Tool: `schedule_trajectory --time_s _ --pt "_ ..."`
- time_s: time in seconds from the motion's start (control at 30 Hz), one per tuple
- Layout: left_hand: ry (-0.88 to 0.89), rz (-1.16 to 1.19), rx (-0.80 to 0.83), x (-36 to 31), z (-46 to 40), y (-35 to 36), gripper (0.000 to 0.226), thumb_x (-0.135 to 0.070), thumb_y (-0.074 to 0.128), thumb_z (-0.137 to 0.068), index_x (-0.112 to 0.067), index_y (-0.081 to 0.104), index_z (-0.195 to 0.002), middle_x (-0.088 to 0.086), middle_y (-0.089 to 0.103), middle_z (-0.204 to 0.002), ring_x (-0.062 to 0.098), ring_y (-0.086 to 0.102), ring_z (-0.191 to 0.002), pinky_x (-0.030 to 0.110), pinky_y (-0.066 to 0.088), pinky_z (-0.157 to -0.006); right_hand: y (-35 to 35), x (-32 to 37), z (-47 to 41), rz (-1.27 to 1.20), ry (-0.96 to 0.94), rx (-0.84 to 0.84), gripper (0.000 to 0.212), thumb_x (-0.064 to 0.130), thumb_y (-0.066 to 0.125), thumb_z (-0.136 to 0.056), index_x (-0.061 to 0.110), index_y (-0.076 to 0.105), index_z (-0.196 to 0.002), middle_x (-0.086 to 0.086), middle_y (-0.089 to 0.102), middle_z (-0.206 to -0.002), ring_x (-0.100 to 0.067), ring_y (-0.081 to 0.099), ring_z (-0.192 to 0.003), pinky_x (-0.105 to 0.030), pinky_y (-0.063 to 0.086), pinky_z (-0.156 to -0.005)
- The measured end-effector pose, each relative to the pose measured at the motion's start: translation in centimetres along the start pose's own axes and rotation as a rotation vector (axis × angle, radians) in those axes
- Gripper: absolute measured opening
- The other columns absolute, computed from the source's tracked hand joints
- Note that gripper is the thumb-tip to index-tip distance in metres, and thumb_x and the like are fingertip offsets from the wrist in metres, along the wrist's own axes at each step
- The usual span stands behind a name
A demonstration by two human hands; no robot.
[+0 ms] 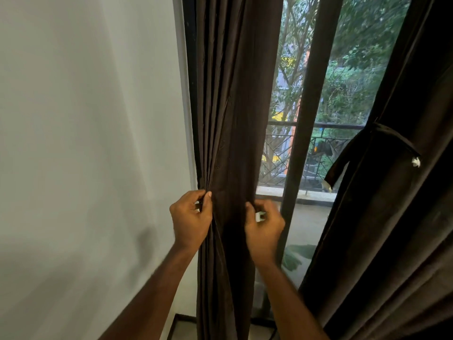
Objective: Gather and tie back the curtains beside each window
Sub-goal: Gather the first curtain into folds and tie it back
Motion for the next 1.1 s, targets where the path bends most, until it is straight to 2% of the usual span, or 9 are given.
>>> schedule_trajectory --time_s 0.13,0.3,0.47,0.57,0.67,0.77,0.87,0.93,1.1 --pt "0.013 0.023 0.043 -0.8 0.6 1.1 0.005 -0.006 0.074 -0.088 -0.007 0.077 -0.091 -0.004 0.072 -0.081 0.007 0.068 -0.073 0.033 0.06 -0.064 2.3 1.7 2.3 0.108 -0.215 0.15 0.01 0.009 0.065 -0.091 0.017 0.07 -0.09 0.008 0.063 -0.086 -0.012 0.06 -0.079 -0.041 0.05 -0.071" --pt "-0.033 0.069 0.046 -1.1 0.9 1.5 0.009 -0.002 0.075 -0.087 -0.011 0.077 -0.089 -0.006 0.071 -0.079 0.006 0.069 -0.073 0.032 0.06 -0.067 3.4 1.9 2.2 0.103 -0.252 0.198 0.012 0.013 0.061 -0.089 0.015 0.073 -0.091 0.005 0.061 -0.083 -0.014 0.059 -0.075 -0.047 0.05 -0.068" --pt "-0.072 0.108 0.058 -1.3 0.5 1.2 0.01 -0.024 0.075 -0.088 -0.015 0.075 -0.088 -0.004 0.072 -0.079 0.011 0.07 -0.073 0.027 0.06 -0.066 3.8 2.2 2.1 0.1 -0.324 0.22 0.01 0.002 0.067 -0.085 0.011 0.07 -0.085 0.005 0.056 -0.078 -0.012 0.053 -0.072 -0.038 0.045 -0.066" --pt "-0.093 0.064 0.025 -0.7 0.1 0.9 0.009 -0.013 0.082 -0.083 -0.015 0.074 -0.086 -0.005 0.07 -0.077 0.009 0.069 -0.072 0.023 0.058 -0.067 4.0 1.8 2.2 0.033 -0.338 0.289 0.016 0.003 0.062 -0.085 0.011 0.074 -0.092 0.007 0.063 -0.085 -0.01 0.06 -0.079 -0.041 0.049 -0.071" --pt "-0.124 0.053 0.036 0.4 -0.3 0.6 0.009 -0.01 0.078 -0.086 -0.006 0.076 -0.094 0.001 0.073 -0.082 0.009 0.07 -0.077 0.027 0.061 -0.072 3.9 1.3 1.9 -0.105 -0.259 0.371 0.027 0.004 0.063 -0.085 0.012 0.079 -0.105 0.006 0.074 -0.099 -0.01 0.07 -0.093 -0.046 0.056 -0.079" --pt "-0.15 0.068 0.062 1.0 -0.3 0.2 0.013 -0.011 0.075 -0.088 -0.004 0.076 -0.1 0.002 0.074 -0.085 0.01 0.071 -0.08 0.03 0.062 -0.074 3.8 1.6 1.2 -0.162 -0.18 0.296 0.021 0.005 0.068 -0.087 0.013 0.078 -0.104 0.005 0.073 -0.1 -0.011 0.068 -0.095 -0.042 0.057 -0.081" --pt "-0.158 0.061 0.073 1.3 -0.3 -0.2 0.014 -0.011 0.074 -0.09 -0.005 0.075 -0.102 0.001 0.073 -0.086 0.013 0.072 -0.082 0.034 0.063 -0.075 4.0 0.2 -0.6 -0.222 0.14 0.161 0.037 0.009 0.073 -0.09 0.019 0.066 -0.125 0.007 0.065 -0.12 -0.009 0.061 -0.107 -0.023 0.052 -0.089" --pt "-0.157 0.057 0.073 1.5 -0.4 -0.6 0.016 -0.012 0.073 -0.09 -0.004 0.075 -0.104 0.002 0.074 -0.087 0.013 0.072 -0.083 0.033 0.063 -0.076 4.8 -1.1 -1.9 -0.334 0.392 0.239 0.051 0.012 0.075 -0.091 0.022 0.057 -0.138 0.007 0.062 -0.13 -0.009 0.061 -0.112 -0.021 0.051 -0.092" --pt "-0.16 0.043 0.058 1.8 -0.8 -1.3 0.015 -0.013 0.072 -0.09 -0.004 0.075 -0.102 0.002 0.073 -0.086 0.012 0.071 -0.082 0.026 0.062 -0.074 6.1 -3.0 -3.0 -0.457 0.483 0.385 0.039 0.002 0.072 -0.092 0.007 0.064 -0.129 -0.013 0.069 -0.094 -0.016 0.07 -0.095 -0.029 0.054 -0.097"
Point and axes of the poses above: each hand's wrist, its own z-axis away from the middle knuckle, its own y-axis out of the palm, x = y × z, the point moved 3 cm from there along -z, towards the middle knuckle
